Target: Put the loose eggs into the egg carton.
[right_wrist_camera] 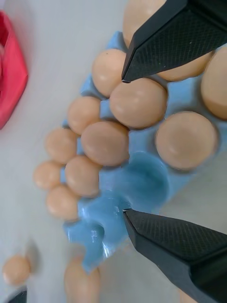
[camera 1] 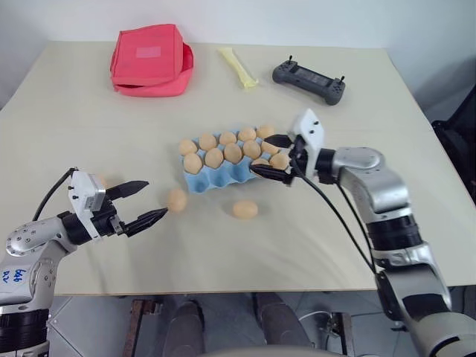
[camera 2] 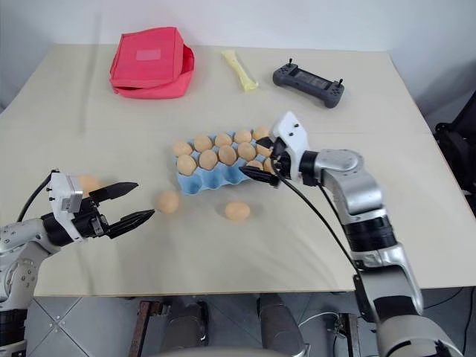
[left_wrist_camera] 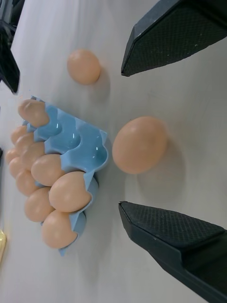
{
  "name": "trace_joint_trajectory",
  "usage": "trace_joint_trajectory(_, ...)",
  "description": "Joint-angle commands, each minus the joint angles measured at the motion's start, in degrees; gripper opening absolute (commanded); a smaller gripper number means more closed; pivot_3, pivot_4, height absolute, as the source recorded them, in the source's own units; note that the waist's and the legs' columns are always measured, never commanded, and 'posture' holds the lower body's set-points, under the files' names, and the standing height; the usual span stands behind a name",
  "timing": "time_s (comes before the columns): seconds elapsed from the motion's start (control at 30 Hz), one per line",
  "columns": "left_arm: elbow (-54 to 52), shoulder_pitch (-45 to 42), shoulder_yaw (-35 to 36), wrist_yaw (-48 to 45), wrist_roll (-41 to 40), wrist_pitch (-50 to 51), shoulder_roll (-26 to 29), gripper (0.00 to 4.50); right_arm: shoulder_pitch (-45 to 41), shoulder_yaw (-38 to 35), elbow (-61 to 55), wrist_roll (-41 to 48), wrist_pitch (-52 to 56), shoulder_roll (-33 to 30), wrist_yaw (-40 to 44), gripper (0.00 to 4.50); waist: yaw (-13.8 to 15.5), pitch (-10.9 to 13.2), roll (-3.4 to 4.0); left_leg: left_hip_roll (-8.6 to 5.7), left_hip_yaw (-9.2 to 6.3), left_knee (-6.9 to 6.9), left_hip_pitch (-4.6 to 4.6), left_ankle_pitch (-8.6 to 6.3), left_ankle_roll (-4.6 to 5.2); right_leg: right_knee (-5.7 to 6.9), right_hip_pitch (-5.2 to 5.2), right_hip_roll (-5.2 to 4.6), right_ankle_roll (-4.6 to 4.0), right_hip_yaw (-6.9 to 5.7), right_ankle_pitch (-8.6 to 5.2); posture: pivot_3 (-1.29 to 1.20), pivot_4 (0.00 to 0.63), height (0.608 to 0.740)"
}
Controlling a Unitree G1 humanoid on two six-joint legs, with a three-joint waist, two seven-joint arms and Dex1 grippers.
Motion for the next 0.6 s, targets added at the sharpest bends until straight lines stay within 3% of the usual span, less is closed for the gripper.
trace_joint_trajectory(0.03, 0.03, 0.55, 2.43, -1.94, -1.55, -0.06, 1.67, 4.50, 6.06, -3.22, -8.27, 4.15, 3.88, -6.52, 4.81, 4.46, 0.17, 0.00, 0.00, 0.00, 0.00, 0.01, 0.00, -0.02, 0.01, -0.01, 0.00, 0.00, -0.01, 0.00, -0.01, 0.00, 0.150, 0.740)
trace_joint_trajectory(0.23, 2.50, 2.13, 4.42, -3.29, -0.93, -1.49, 2.05, 4.50, 19.28, -7.29, -15.88, 8.14, 7.10, -17.67, 9.58, 4.46, 0.33, 0.00, 0.00, 0.00, 0.02, 0.03, 0.03, -0.04, 0.03, -0.01, 0.01, 0.00, -0.16, 0.01, -0.13, 0.00, 0.150, 0.740)
trace_joint_trajectory(0.47, 3.57, 4.59, 5.98, -3.86, -0.85, -2.88, 1.64, 4.50, 28.35, -11.14, -19.26, 9.67, 6.14, -21.35, 10.17, 4.46, 0.10, 0.00, -0.01, -0.02, 0.06, 0.23, 0.07, -0.03, 0.06, -0.04, 0.12, -0.01, -0.61, 0.09, -0.36, 0.00, 0.150, 0.740)
trace_joint_trajectory(0.6, 3.55, 5.42, 6.60, -3.99, -1.04, -3.80, 1.67, 4.50, 26.14, -9.93, -21.47, 11.47, 7.19, -17.82, 7.00, 4.46, -0.16, 0.00, -0.01, -0.02, 0.07, 0.25, 0.08, -0.02, 0.06, -0.06, 0.13, -0.01, -0.71, 0.12, -0.40, 0.00, 0.150, 0.740)
